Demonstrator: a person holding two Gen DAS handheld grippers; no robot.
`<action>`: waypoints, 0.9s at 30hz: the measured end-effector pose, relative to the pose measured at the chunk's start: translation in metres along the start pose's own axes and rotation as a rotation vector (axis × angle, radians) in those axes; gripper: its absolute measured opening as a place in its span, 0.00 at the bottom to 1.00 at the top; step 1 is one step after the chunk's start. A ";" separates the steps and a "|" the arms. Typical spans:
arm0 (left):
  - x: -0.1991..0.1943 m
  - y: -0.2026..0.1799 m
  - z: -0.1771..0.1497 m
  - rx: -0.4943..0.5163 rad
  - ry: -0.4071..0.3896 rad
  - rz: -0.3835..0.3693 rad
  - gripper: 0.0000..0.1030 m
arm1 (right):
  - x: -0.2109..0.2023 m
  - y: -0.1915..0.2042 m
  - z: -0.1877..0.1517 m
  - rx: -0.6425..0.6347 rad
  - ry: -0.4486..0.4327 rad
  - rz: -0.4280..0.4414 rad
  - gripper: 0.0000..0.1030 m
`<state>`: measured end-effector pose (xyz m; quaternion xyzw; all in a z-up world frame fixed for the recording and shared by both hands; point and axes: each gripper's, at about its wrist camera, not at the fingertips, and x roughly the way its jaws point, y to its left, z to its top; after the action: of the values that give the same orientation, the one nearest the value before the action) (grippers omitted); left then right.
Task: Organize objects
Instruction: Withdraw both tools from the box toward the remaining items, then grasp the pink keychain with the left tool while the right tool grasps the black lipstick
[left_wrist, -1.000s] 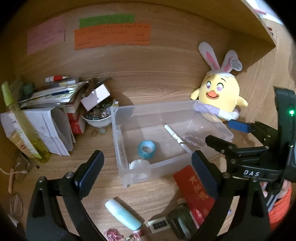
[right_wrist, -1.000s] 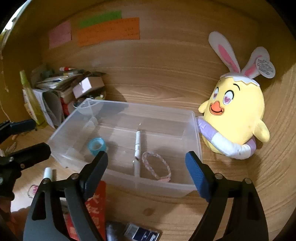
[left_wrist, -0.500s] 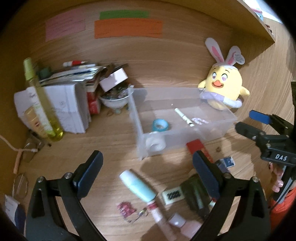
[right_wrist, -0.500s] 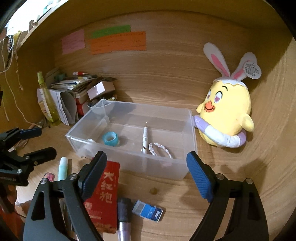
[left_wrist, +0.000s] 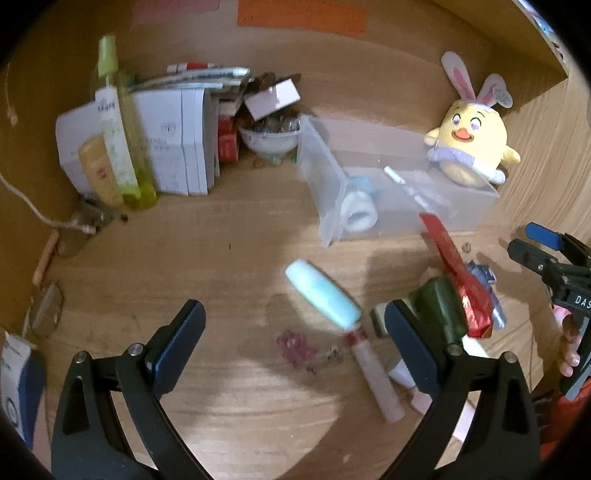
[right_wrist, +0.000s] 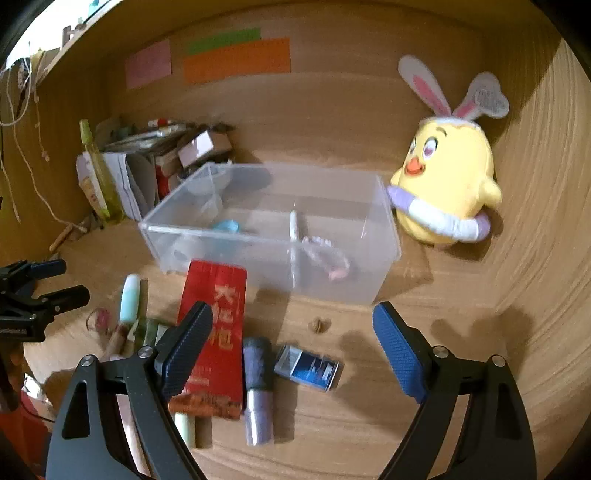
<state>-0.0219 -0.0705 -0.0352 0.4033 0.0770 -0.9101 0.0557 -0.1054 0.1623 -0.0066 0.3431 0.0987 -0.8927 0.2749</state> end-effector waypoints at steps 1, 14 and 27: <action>0.001 0.000 -0.003 -0.003 0.006 -0.006 0.96 | 0.000 0.001 -0.002 0.000 0.005 0.000 0.84; 0.024 -0.003 -0.029 0.038 0.064 0.004 0.67 | 0.016 -0.008 -0.037 0.084 0.096 -0.028 0.83; 0.029 -0.002 -0.028 0.034 0.047 0.004 0.39 | 0.018 -0.015 -0.041 0.090 0.129 0.015 0.53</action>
<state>-0.0215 -0.0646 -0.0753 0.4256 0.0619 -0.9015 0.0486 -0.1020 0.1819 -0.0489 0.4128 0.0736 -0.8701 0.2589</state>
